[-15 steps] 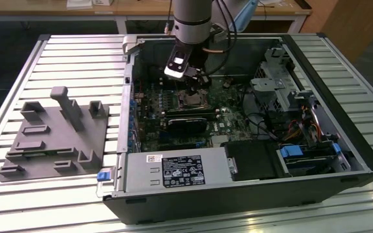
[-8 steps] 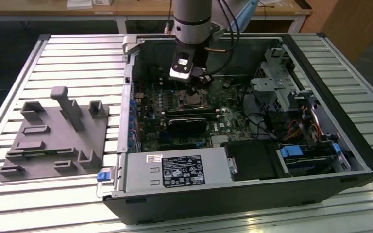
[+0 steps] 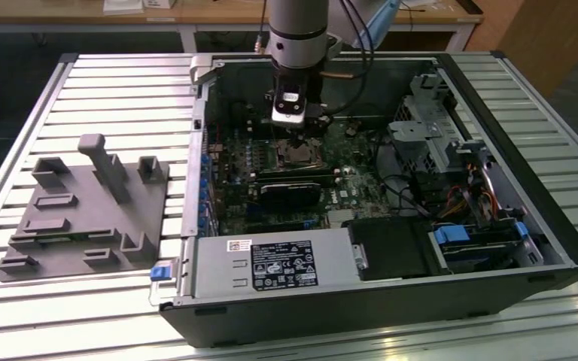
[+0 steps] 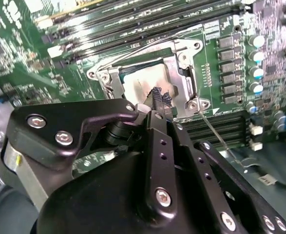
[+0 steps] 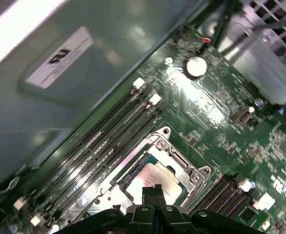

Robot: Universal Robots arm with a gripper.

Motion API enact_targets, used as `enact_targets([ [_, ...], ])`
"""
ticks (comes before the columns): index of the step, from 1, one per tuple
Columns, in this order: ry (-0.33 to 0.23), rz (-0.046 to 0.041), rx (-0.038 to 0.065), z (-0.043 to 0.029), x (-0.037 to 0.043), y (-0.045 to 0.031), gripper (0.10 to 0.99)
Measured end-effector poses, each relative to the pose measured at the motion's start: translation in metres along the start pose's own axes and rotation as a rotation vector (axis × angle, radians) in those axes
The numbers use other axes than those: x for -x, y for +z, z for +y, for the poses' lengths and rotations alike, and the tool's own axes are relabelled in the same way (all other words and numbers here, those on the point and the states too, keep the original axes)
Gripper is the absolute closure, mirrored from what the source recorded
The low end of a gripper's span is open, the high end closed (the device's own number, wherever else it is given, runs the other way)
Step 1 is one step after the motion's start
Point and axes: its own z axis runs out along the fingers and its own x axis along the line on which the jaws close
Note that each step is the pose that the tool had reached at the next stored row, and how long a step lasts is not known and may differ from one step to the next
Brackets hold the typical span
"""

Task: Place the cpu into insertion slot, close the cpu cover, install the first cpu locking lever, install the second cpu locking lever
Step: 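Close the cpu cover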

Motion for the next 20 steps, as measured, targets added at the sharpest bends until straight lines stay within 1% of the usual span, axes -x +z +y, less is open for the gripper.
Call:
enact_targets([
  [20,-0.363,0.0202,0.015,0.0,0.0,0.0004,0.98],
])
